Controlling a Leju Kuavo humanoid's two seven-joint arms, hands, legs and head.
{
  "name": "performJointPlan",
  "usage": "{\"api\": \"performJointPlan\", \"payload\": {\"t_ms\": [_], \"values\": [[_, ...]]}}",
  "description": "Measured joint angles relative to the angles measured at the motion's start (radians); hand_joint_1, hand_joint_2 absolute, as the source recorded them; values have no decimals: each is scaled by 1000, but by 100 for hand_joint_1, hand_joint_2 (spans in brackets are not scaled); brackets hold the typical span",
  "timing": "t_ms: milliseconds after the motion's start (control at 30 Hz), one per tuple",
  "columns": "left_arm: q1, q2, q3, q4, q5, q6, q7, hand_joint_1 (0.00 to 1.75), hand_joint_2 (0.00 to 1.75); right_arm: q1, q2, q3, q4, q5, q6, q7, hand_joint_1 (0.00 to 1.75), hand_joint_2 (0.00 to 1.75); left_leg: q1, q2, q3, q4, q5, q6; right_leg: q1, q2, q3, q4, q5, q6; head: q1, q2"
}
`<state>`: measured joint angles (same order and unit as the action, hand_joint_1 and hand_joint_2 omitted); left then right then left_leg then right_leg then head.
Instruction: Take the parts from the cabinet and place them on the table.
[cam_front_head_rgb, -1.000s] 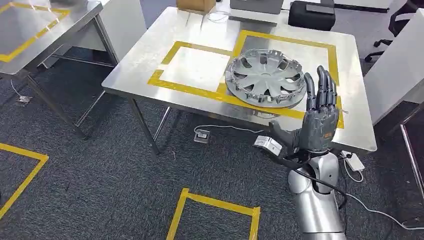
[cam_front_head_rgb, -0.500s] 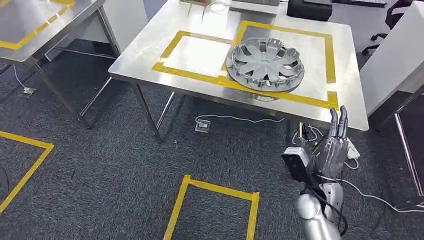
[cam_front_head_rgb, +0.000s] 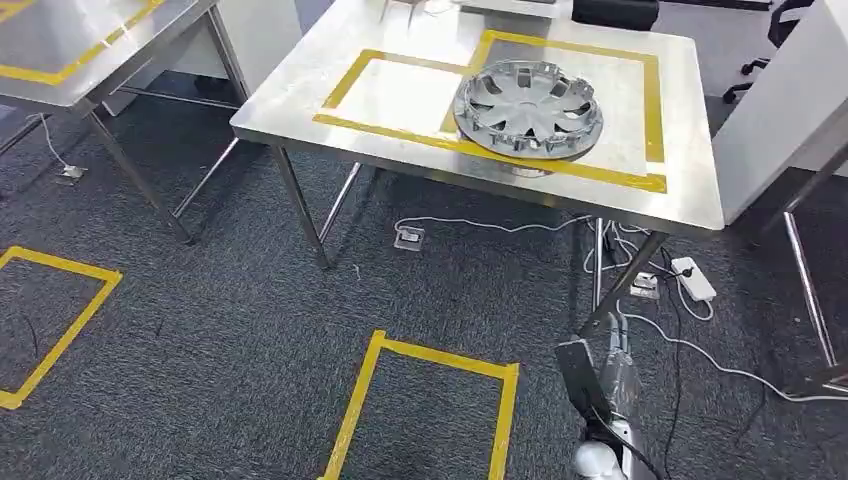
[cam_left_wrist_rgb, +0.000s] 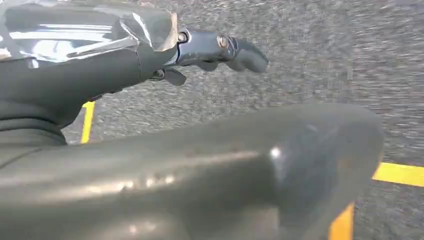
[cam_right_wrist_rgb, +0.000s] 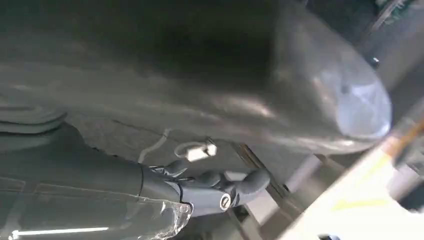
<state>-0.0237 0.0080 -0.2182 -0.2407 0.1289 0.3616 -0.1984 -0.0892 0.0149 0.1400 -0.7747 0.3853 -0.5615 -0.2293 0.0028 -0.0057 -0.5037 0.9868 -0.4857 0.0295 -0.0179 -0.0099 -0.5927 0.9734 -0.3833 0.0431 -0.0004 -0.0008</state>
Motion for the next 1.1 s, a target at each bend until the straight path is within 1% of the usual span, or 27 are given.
{"api": "performJointPlan", "payload": {"t_ms": [33,67,133,200,233,267,333,367,400,433,500,533,567,600,667,700,733,767,800,833,867,900,933,1000,1033,1067,1100], "values": [[-1,0,0,1,1,0,0,0,0,0,0,0,13,0,2,-1,0,0,4,3,-11,-16,16,11,3,1,-6,0,2,6,1,0],[-2,-1,0,2,2,2,0,0,0,-3,-1,0,32,-4,7,1,0,0,8,8,-12,-18,31,16,0,2,-19,19,-25,0,2,0],[-2,-2,0,2,8,14,-2,0,0,-14,0,2,68,-36,42,25,0,0,5,8,-44,-18,53,30,0,4,-69,149,-130,-18,3,0],[0,-2,0,3,8,17,-2,0,0,-22,0,1,122,-80,73,39,0,0,1,8,-73,-16,75,33,0,5,-108,302,-197,-15,3,0],[2,-1,-1,5,5,12,4,0,0,-28,1,0,164,-108,93,45,0,0,0,8,-87,-15,84,32,0,5,-103,331,-195,-7,3,0],[3,0,-3,6,0,8,11,0,0,-33,3,-1,200,-132,108,55,0,0,-1,8,-100,-14,94,31,0,5,-75,312,-175,5,3,0],[4,4,-10,11,-6,-1,29,0,0,-38,8,-8,271,-170,134,74,0,0,-1,6,-127,-8,113,25,0,5,37,159,-118,20,3,0],[5,5,-13,12,-8,-2,36,0,0,-42,10,-12,294,-185,140,84,0,0,-1,5,-138,-5,121,21,1,4,104,58,-114,14,3,0],[6,5,-15,12,-10,-2,42,0,0,-46,10,-18,319,-201,146,93,0,0,-6,6,-149,-3,129,15,9,4,152,-21,-144,-1,3,0],[7,7,-17,13,-10,-2,47,0,0,-46,11,-25,340,-212,148,98,0,0,-2,8,-148,-7,141,10,11,5,147,-25,-141,-8,-3,0],[6,9,-22,16,-15,-11,63,0,0,-46,9,-41,386,-243,150,132,0,0,4,8,-150,-14,159,-2,18,8,130,-25,-129,-13,1,0],[6,10,-26,17,-17,-13,73,0,0,-43,8,-50,400,-255,153,141,0,0,2,4,-151,-20,169,-10,16,7,125,-31,-118,-24,1,0],[4,11,-29,19,-23,-15,84,0,0,-42,9,-58,416,-263,159,144,0,0,5,3,-161,-10,144,-15,-1,4,128,-37,-102,-33,3,0],[2,10,-34,18,-29,-24,94,0,0,-41,6,-66,428,-277,163,156,0,0,8,4,-170,26,83,-23,-2,4,117,-37,-92,-44,0,0],[-12,11,-48,18,-41,-44,114,0,0,-37,4,-87,454,-307,166,194,0,0,16,5,-203,183,-42,-36,-1,3,96,-33,-72,-45,-2,0],[-21,11,-52,18,-44,-48,119,0,0,-33,2,-95,465,-317,166,210,0,0,18,5,-218,259,-73,-42,-1,2,84,-30,-64,-42,-2,0],[-30,10,-56,17,-44,-55,123,0,0,-26,-1,-107,479,-328,167,229,0,0,21,5,-219,306,-76,-45,-2,0,69,-25,-58,-38,-2,0],[-37,8,-60,15,-43,-56,126,0,0,-17,-3,-116,490,-338,171,241,0,0,24,5,-199,309,-53,-49,-4,-1,54,-18,-52,-35,-2,0],[-43,7,-61,12,-42,-58,127,0,0,-10,-5,-124,497,-345,174,248,0,0,28,5,-159,271,-21,-52,-8,-1,41,-9,-48,-29,-2,0],[-49,6,-63,10,-38,-59,129,0,0,-4,-6,-133,505,-351,177,253,0,0,32,5,-95,190,12,-56,-13,0,28,3,-46,-25,-2,0],[-55,5,-64,7,-37,-62,129,0,0,1,-7,-141,511,-356,180,258,0,0,38,3,-31,94,17,-61,-15,1,17,17,-45,-22,-2,0],[-61,-1,-66,7,-36,-66,129,0,0,4,-13,-147,514,-360,181,262,0,0,35,-5,-7,59,-22,-67,-10,3,7,20,-41,-17,-4,0],[-65,1,-70,7,-37,-68,131,0,0,6,-11,-154,520,-364,181,266,0,0,27,-13,-1,34,-21,-53,-6,4,-2,26,-33,-5,-3,0],[-70,-2,-73,7,-40,-82,140,0,0,10,-13,-164,530,-376,181,271,0,0,20,-12,-11,36,-20,-48,-11,6,-10,24,-17,18,-5,0],[-72,-3,-75,7,-42,-87,148,0,0,16,-14,-170,535,-381,180,275,0,0,18,-11,-19,35,-12,-36,-11,7,-14,20,-8,30,-4,0],[-75,-5,-79,7,-44,-92,154,0,0,20,-15,-177,544,-388,180,277,0,0,26,-6,-28,24,5,-9,-18,5,-26,29,-19,31,-2,0],[-79,-8,-79,7,-44,-96,161,0,0,23,-16,-182,546,-393,180,281,0,0,20,-6,-43,22,15,5,-16,6,-42,56,-60,20,-1,0]]}}
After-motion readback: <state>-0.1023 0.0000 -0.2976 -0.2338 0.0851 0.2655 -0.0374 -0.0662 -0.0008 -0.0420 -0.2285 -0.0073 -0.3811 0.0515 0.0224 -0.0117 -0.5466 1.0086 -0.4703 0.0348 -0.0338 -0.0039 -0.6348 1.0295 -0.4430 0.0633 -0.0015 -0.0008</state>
